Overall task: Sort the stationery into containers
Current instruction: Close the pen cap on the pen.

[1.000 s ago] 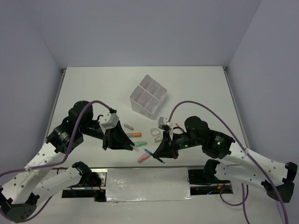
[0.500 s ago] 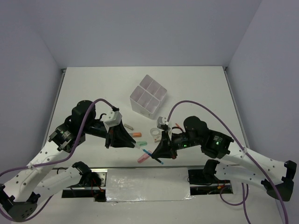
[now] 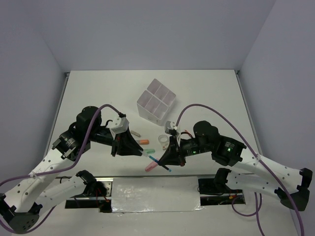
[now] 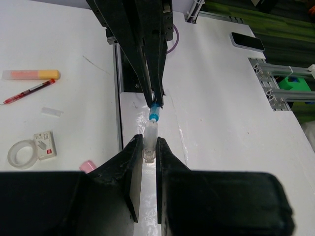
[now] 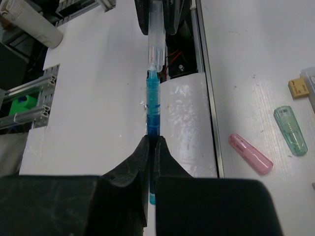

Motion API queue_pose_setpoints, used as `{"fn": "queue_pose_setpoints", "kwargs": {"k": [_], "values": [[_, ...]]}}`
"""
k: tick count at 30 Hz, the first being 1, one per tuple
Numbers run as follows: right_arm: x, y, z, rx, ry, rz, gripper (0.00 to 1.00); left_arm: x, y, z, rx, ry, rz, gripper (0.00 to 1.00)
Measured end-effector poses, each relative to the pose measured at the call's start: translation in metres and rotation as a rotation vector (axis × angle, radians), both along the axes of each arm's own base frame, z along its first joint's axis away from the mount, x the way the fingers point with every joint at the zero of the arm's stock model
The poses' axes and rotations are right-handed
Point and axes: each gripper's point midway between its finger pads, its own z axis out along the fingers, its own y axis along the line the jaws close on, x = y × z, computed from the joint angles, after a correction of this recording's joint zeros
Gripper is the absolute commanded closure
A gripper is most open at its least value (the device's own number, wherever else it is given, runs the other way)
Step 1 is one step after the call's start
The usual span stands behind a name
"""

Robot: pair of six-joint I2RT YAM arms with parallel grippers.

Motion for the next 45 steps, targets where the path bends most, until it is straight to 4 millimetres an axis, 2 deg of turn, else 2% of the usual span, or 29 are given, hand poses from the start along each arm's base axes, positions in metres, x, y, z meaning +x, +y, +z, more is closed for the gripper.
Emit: {"fn": "queue_pose_setpoints", "kwargs": {"k": [25,34,45], "values": [[0.005,0.004,-0.003,-0.015,0.0,-0.017,1.0,0.005,0.001,0.0,0.007,0.003,0.045,1.0],[0.011,0.012,0.004,-0.02,-0.024,-0.011,1.0,0.003,0.0,0.0,0.006,0.015,0.023,1.0],[0.014,0.014,0.002,-0.095,-0.028,0.007,1.0,0.006,-0.001,-0.005,0.023,0.035,0.027,1.0]]}}
